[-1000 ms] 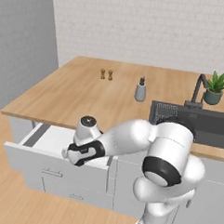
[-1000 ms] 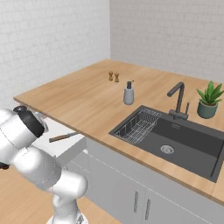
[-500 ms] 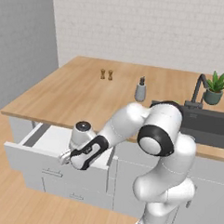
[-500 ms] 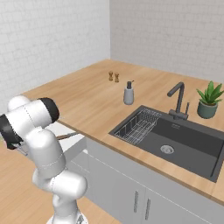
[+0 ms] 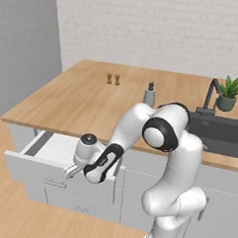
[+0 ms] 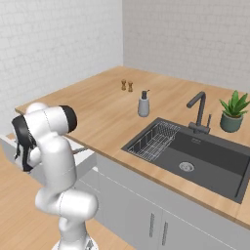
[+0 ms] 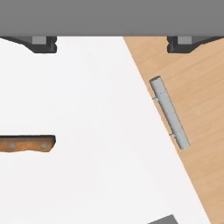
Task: Pick up the knife from the drawer and place it on the cutting board. Then place the meat from the plate to the cutting board.
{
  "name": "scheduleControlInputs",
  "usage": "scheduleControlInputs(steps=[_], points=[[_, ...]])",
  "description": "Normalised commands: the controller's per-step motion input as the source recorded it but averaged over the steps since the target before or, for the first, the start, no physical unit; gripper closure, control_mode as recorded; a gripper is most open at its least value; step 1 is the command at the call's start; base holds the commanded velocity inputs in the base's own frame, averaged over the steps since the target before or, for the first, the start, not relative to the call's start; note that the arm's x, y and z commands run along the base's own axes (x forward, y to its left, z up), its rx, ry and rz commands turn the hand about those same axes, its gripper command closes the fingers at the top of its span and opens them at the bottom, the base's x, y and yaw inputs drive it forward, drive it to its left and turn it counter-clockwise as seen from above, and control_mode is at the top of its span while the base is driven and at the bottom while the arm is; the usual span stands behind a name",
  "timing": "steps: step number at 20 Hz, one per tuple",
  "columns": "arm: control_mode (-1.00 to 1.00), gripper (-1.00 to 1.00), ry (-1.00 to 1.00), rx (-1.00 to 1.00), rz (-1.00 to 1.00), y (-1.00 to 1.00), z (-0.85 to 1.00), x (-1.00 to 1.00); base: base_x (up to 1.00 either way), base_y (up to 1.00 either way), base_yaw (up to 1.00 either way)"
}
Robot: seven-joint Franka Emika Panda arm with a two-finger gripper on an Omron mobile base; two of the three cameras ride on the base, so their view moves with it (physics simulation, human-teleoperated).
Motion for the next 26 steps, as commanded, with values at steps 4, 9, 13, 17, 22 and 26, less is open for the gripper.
scheduleControlInputs(steps=[4,9,13,17,22,26], points=[[-1.00,-1.00,0.00,0.00,0.00,0.00,-0.07,0.35,0.00,0.00,0.00],[-1.00,-1.00,0.00,-0.01,0.01,0.06,-0.34,0.20,0.00,0.00,0.00],[-1.00,-1.00,0.00,-0.02,0.03,0.43,-0.64,-0.13,0.00,0.00,0.00],[-1.00,-1.00,0.00,0.00,0.07,0.59,-0.44,-0.84,0.00,0.00,0.00],[-1.00,-1.00,0.00,0.00,0.07,0.78,-0.33,-1.00,0.00,0.00,0.00],[-1.00,-1.00,0.01,0.00,0.05,0.78,-0.35,-1.00,0.00,0.00,0.00]])
